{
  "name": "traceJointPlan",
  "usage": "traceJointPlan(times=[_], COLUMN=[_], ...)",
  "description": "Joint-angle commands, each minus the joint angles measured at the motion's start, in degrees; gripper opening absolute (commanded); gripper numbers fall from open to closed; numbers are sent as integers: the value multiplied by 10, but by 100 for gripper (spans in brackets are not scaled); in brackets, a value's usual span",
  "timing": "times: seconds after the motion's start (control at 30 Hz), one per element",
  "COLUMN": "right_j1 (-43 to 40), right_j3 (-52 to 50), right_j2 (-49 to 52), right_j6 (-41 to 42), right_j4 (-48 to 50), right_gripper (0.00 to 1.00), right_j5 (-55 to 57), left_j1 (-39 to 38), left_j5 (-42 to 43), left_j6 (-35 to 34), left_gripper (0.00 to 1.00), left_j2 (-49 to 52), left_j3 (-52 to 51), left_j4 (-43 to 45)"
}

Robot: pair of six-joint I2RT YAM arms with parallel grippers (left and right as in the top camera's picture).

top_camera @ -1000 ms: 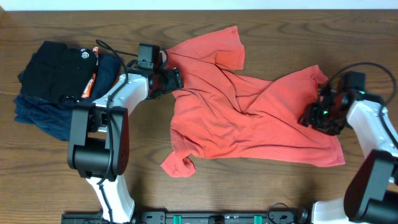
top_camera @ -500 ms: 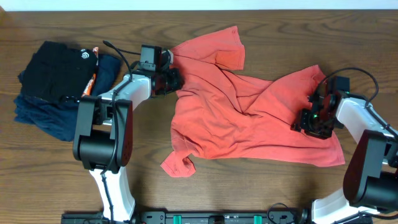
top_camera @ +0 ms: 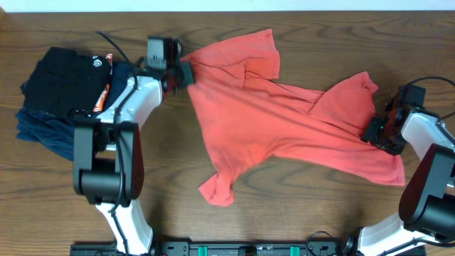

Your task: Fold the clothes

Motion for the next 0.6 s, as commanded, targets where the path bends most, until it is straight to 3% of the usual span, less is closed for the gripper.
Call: traceJointPlan(times=[0.0,0.07,0.17,0.37,0.57], right_j1=[-19,-19,-19,-19,-19], right_j3=[-2,-2,-2,-2,-2], right_j2=[32,32,32,32,32], right_j6=[5,6,6,6,6], right_j4=[6,6,4,2,-2], right_gripper=[54,55,55,56,56], right_j5=[69,68,63,49,47], left_j1=[16,16,15,-4,-57], left_j5=[-73,-72,-69,13,95], left_j6=[21,21,21,21,21], left_gripper=[23,47,65,66,64], left_j2=[-40,-40,-39,-39,-39], left_j3=[40,39,39,31,-23], left_j4=[9,-18,-121,-351,-402])
